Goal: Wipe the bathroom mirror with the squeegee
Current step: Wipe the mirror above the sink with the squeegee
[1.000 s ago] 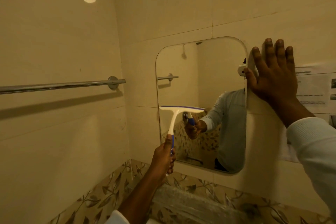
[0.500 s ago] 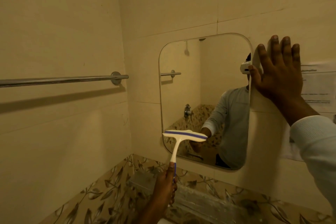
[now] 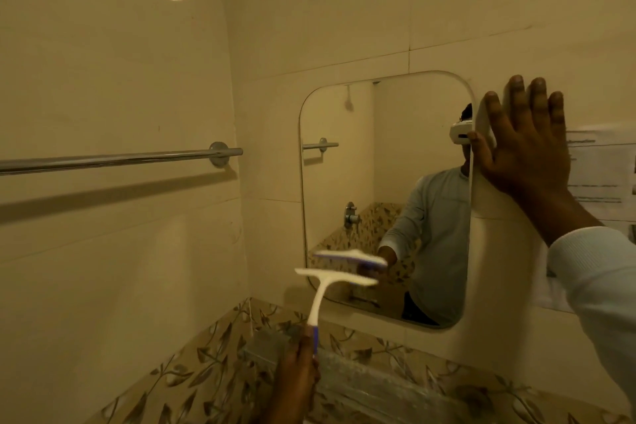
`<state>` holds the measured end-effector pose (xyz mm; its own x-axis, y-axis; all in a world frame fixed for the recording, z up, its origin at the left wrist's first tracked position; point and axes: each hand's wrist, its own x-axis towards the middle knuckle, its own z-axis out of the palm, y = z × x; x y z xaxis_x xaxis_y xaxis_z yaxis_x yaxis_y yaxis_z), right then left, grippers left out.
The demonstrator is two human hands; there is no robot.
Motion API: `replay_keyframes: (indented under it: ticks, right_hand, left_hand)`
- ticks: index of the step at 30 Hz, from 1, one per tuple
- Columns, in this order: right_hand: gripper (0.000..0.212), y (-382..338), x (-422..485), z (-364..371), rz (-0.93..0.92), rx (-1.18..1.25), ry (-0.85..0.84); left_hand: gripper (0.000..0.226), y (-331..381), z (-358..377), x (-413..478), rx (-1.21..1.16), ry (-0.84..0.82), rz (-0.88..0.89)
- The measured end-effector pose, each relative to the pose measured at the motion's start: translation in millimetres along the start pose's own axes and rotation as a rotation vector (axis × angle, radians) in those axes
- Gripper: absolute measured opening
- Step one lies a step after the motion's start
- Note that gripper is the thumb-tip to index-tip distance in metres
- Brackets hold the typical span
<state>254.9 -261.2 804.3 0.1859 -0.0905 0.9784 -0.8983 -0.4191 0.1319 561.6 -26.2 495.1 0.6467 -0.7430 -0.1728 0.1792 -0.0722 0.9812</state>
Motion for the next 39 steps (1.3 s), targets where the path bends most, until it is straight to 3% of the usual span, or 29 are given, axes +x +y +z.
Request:
replay_keyframes:
  ticks: [7,14,22,39]
  right_hand:
    - [0.077,0.1,0.8,-0.7,0.003,-0.010,-0.022]
    - [0.079,-1.4,-0.3,-2.3,0.006,-0.007,-0.018]
    - [0.079,-0.5,-0.9,-0.1,0.004,-0.030,-0.018]
    - [0.078,1.1,0.8,3.5,0.011,-0.030,-0.021]
  left_hand:
    - [0.062,195.4,3.0,-11.1,-0.067,-0.083,0.432]
    - [0.060,309.3,16.2,4.2,-0.114,-0.123,0.582]
    - [0.062,300.1,28.5,22.6,-0.069,-0.148,0.531]
    - [0.063,202.9,14.7,45.0,-0.077,-0.173,0.339]
